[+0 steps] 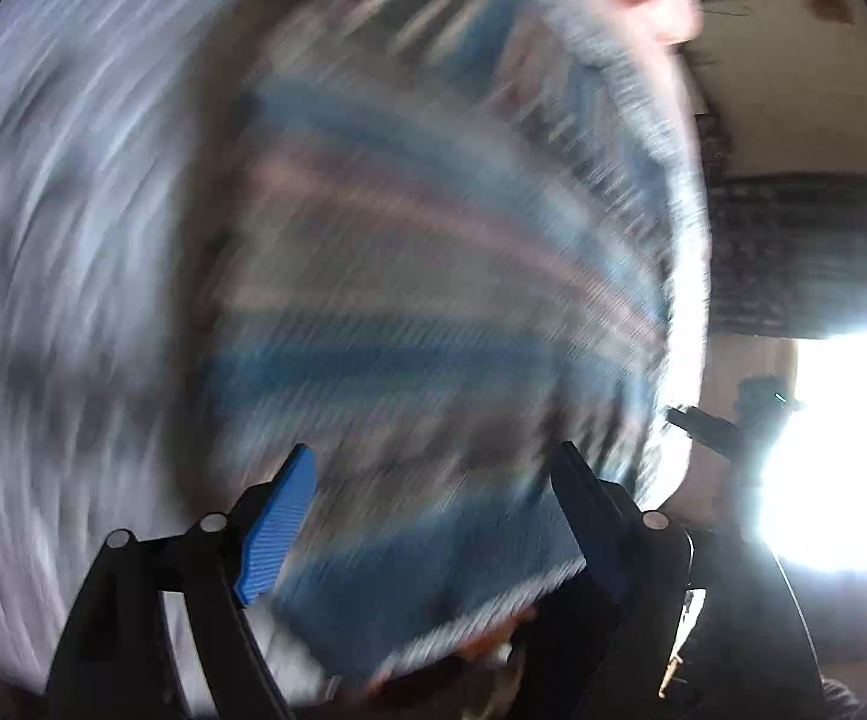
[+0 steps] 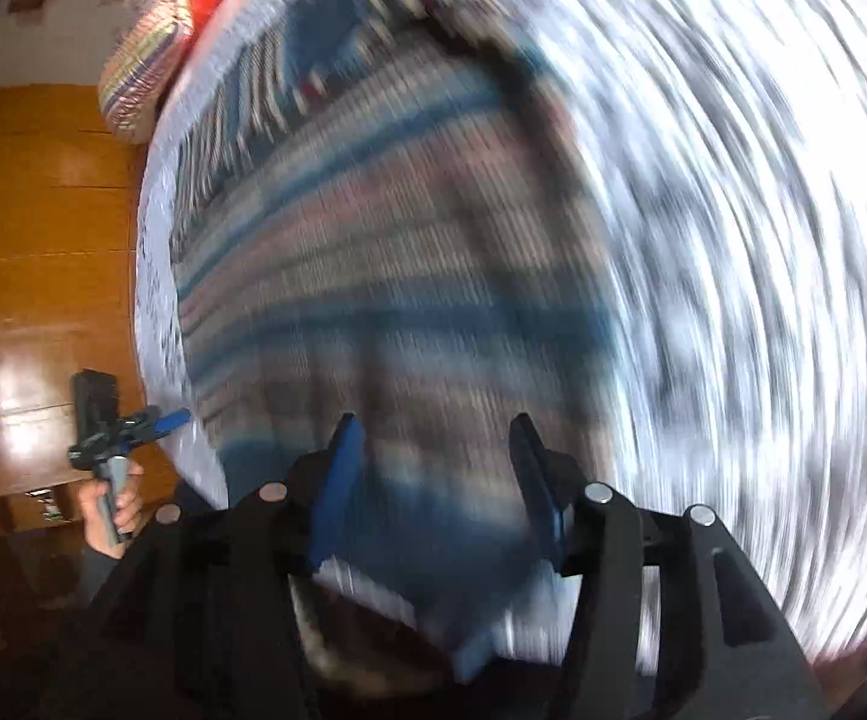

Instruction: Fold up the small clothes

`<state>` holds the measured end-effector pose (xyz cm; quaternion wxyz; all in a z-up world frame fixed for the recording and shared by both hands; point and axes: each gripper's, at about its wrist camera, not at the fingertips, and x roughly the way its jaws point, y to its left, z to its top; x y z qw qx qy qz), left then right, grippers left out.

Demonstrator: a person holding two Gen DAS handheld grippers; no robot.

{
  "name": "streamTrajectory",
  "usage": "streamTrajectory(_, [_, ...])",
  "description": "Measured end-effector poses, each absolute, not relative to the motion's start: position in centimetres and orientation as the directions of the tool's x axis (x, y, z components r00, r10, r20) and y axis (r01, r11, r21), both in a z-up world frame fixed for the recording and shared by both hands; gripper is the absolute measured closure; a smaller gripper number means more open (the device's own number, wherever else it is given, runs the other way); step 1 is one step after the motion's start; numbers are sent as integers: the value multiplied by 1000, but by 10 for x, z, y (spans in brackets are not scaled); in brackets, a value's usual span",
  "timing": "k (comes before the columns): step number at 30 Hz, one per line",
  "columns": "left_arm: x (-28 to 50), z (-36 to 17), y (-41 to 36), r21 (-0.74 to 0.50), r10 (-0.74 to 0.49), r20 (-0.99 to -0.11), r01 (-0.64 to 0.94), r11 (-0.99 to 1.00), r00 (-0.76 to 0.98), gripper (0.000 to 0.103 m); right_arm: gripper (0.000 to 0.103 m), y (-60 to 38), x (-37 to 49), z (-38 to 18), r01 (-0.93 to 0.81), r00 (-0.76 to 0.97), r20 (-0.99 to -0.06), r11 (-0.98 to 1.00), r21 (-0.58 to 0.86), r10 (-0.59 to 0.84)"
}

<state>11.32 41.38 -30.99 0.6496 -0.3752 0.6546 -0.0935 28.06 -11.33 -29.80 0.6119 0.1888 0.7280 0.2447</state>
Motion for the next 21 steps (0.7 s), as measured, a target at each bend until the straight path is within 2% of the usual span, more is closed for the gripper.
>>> streamTrajectory(2, [75, -321, 415, -619, -638, -760, -432, 655, 122, 22, 34, -129, 249, -295, 30, -189, -788, 805, 592, 586])
streamTrajectory(4, [57, -332, 409, -621, -656, -747, -467, 630, 108, 22, 33, -139, 223, -300, 91, -210, -767, 793, 602, 606])
streamTrajectory(9, [39, -342, 394, -608, -663, -745, -492, 623, 81, 22, 37, -136, 197, -302, 103, -220, -771, 800, 591, 597])
streamTrajectory(14, [30, -349, 393, -617, -682, -725, -532, 581, 96, 20, 39, -128, 191, -310, 106, -228, -785, 816, 568, 576])
streamTrajectory(18, [35, -361, 378, -669, -740, -664, -526, 525, 106, 19, 39, -129, 191, -313, 108, -221, -787, 817, 567, 575])
streamTrajectory(21, [40, -371, 371, -665, -733, -670, -536, 520, 121, 19, 39, -125, 190, -317, 119, -219, -788, 817, 564, 576])
